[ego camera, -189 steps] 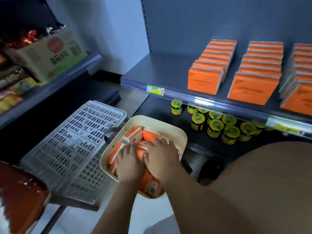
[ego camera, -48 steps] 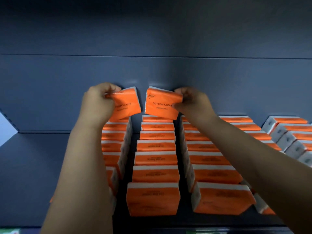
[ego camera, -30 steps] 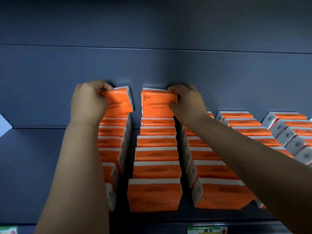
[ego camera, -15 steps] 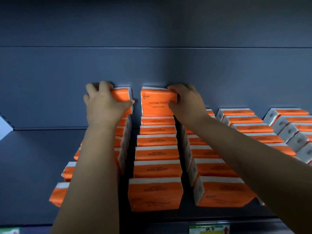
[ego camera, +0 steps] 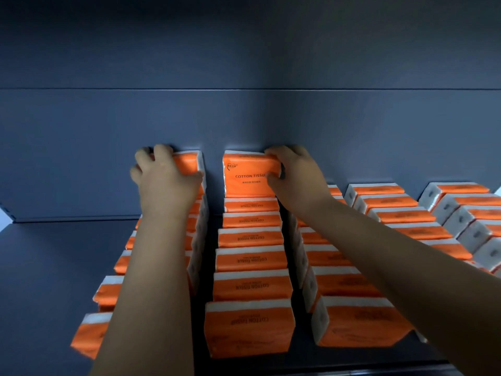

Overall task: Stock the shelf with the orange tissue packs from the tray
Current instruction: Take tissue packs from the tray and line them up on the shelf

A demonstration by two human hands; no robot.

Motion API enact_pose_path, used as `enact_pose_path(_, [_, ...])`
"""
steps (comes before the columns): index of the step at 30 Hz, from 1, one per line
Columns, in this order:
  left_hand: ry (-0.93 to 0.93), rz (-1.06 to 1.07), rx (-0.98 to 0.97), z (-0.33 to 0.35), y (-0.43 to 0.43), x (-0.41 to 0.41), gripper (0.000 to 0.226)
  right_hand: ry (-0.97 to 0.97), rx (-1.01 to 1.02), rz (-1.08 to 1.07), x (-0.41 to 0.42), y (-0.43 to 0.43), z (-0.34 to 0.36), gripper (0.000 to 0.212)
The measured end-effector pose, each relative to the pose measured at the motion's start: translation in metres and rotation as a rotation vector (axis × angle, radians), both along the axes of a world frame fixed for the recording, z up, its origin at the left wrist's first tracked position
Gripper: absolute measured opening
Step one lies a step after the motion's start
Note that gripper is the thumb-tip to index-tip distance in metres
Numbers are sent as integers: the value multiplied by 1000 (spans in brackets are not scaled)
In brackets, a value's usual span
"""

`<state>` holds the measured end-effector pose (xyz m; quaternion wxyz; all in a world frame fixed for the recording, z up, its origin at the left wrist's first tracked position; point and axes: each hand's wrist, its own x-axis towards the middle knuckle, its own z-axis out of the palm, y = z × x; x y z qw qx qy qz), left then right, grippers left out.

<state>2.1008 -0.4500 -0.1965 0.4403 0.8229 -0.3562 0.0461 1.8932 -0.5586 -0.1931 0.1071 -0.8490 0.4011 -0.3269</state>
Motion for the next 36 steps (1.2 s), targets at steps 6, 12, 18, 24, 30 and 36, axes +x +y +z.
enact_pose_path(6, [5, 10, 25, -2, -1, 1, 74, 56, -60, -26, -3, 7, 0, 51])
enact_pose_path(12, [-107, 114, -40, -4, 7, -10, 88, 126, -153, -46, -6, 21, 5, 58])
enact_pose_path(18, [-153, 115, -56, 6, 26, -26, 79, 88, -187, -9, -9, 43, 12, 50])
enact_pose_path(24, [-177, 85, 26, -6, 75, -58, 78, -25, -187, 101, -6, 87, 5, 47])
enact_pose_path(30, [-180, 206, 103, -4, 158, -69, 76, -8, -53, 241, 7, 173, 7, 53])
enact_pose_path(36, [-329, 423, 103, -18, 298, -66, 75, 11, 24, 522, 36, 283, 4, 64])
